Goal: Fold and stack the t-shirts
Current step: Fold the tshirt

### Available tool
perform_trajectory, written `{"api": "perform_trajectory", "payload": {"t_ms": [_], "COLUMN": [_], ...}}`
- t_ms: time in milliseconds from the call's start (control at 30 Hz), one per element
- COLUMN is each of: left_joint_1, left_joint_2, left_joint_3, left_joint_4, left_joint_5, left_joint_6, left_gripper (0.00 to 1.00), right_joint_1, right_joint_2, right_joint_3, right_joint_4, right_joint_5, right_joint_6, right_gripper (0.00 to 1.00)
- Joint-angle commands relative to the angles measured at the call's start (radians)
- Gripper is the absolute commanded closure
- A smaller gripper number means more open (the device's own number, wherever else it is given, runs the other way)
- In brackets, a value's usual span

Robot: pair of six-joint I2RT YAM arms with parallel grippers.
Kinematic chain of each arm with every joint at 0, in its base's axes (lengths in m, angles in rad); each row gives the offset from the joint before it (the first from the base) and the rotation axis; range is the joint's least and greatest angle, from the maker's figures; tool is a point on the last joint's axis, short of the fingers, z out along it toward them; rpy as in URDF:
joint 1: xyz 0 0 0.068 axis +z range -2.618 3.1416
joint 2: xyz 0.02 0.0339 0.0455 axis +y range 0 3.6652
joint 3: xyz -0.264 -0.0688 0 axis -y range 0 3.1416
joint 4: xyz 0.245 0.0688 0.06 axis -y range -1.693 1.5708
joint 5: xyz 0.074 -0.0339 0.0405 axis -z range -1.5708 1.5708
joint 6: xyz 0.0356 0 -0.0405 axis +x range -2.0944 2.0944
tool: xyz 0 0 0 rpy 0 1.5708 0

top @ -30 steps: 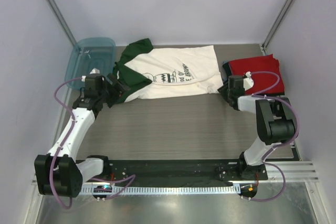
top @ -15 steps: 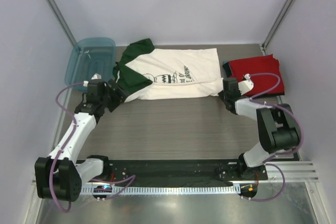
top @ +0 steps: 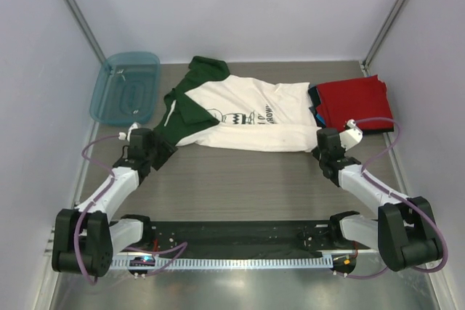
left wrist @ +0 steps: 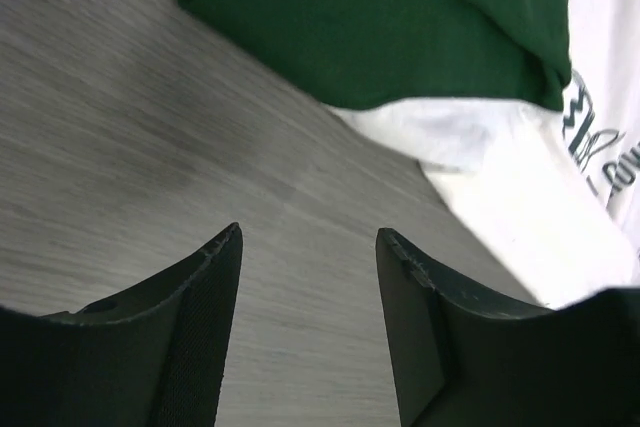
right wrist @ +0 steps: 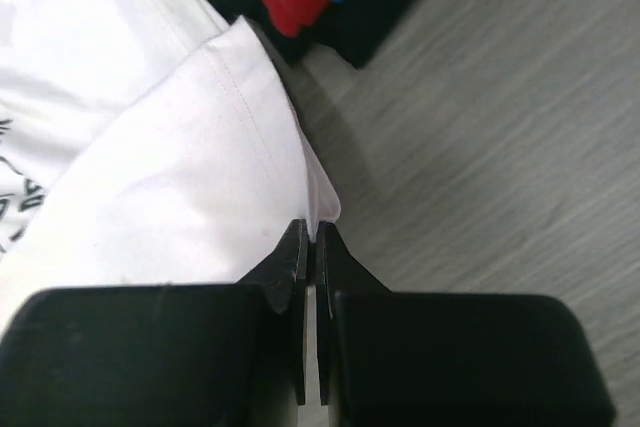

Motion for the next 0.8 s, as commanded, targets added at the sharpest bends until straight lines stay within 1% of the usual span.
{"api": "perform_trajectory", "payload": {"t_ms": [0, 100, 200, 267, 467, 567, 667, 700, 733, 767], "left_joint_1": [-0.004, -0.005, -0.005, -0.005, -0.007, -0.007, -0.005, -0.005, -0.005, -0.004], "left_joint_2": [0.040, 0.068, 0.112, 0.163, 0.324, 0.370, 0.416, 0.422, 0.419, 0.410], "left_joint_3": [-0.009, -0.029, -0.039, -0.035, 0.011, 0.031, 0.050, 0.071, 0.082, 0.089], "left_joint_4": [0.185, 0.280, 0.349, 0.394, 0.440, 0.451, 0.452, 0.437, 0.415, 0.359], "left_joint_5": [-0.074, -0.094, -0.133, -0.136, -0.185, -0.205, -0.248, -0.260, -0.274, -0.312], "left_joint_6": [-0.044, -0.093, -0.127, -0.143, -0.179, -0.189, -0.188, -0.179, -0.170, -0.151], "left_gripper": [0.43, 0.39, 0.38, 0.38, 0.39, 0.42, 0.60, 0.73, 0.79, 0.86], "right_joint_1": [-0.011, -0.014, -0.017, -0.017, -0.019, -0.019, -0.025, -0.028, -0.034, -0.043], "right_joint_2": [-0.026, -0.020, -0.014, -0.009, -0.009, -0.024, -0.035, -0.040, -0.046, -0.049], "right_joint_3": [-0.032, -0.037, -0.040, -0.046, -0.054, -0.061, -0.064, -0.064, -0.064, -0.063], "right_joint_4": [-0.030, -0.016, -0.007, 0.010, 0.021, 0.021, 0.022, 0.021, 0.016, 0.011], "right_joint_5": [0.040, 0.023, 0.012, 0.003, 0.000, 0.006, 0.009, 0.007, 0.004, 0.001], "right_joint_6": [-0.034, -0.034, -0.042, -0.041, -0.041, -0.034, -0.037, -0.037, -0.036, -0.037], "right_gripper": [0.98, 0.98, 0.99, 0.99, 0.99, 0.99, 0.98, 0.99, 0.99, 0.99]}}
